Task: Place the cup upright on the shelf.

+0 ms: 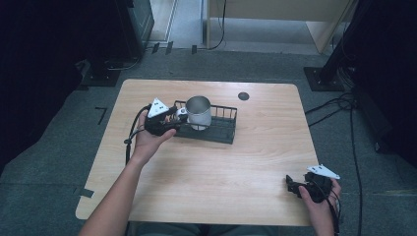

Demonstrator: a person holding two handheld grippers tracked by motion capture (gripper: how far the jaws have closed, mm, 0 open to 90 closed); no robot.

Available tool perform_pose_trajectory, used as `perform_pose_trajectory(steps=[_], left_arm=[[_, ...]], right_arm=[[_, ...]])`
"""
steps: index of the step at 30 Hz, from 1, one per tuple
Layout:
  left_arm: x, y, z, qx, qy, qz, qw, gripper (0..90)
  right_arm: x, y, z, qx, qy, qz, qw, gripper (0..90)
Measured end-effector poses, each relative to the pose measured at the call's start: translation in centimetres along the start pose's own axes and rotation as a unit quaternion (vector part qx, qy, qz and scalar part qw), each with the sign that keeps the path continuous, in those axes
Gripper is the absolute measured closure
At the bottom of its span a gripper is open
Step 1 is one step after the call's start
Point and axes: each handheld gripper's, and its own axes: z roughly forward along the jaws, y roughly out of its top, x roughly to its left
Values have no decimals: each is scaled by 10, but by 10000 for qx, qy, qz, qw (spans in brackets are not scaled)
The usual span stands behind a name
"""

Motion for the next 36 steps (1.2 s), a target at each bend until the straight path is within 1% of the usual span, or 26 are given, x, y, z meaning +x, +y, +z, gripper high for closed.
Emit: perform_pose_trajectory(steps=[1, 3, 5, 7, 8, 9, 12, 14, 15, 17, 18, 21, 23, 28, 33, 36], left_arm=[[0, 1, -2, -48, 38, -53, 10000, 388], [0, 2, -7, -145, 37, -149, 9998, 346], [0, 3, -12, -177, 90, -182, 9996, 306], [0, 2, -18, -162, 160, -236, 9995, 262], [0, 2, -22, -125, 233, -268, 9993, 166], [0, 1, -25, -79, 292, -309, 9991, 166], [2, -4, -36, -43, 347, -484, 9982, 96], [2, -8, -42, -14, 302, -495, 9983, 53], [3, -9, -44, -11, 303, -518, 9982, 11], [3, -14, -52, -36, 298, -524, 9982, 10], [3, -16, -56, -57, 316, -566, 9979, 5], [4, -23, -67, -42, 389, -654, 9971, 0], [4, -28, -73, -41, 483, -666, 9966, 0], [4, -43, -88, 54, 600, -684, 9958, 0], [4, -58, -102, 61, 717, -780, 9944, 0], [5, -68, -109, 113, 778, -827, 9935, 0]], right_arm=[[0, 0, 0, -1, -1, -1, 10000, 0], [0, 0, 0, 0, 0, -1, 10000, 0], [0, 0, 0, 0, -1, -1, 10000, 0], [0, 0, 0, -1, -1, -2, 10000, 0], [0, 0, 0, -1, -1, -1, 10000, 0], [0, 0, 0, 0, -1, -1, 10000, 0], [0, 0, 0, 0, -1, -1, 10000, 0], [0, 0, 0, 0, -1, -1, 10000, 0], [0, 0, 0, 0, 0, -1, 10000, 0], [0, 0, 0, 0, -1, -1, 10000, 0], [0, 0, 0, 0, -1, -2, 10000, 0], [0, 0, 0, 0, -1, -2, 10000, 0], [0, 0, 0, 0, -1, -1, 10000, 0], [0, 0, 0, 0, -1, -1, 10000, 0], [0, 0, 0, -2, -1, -3, 10000, 0], [0, 0, 0, 0, -2, 0, 10000, 0]])
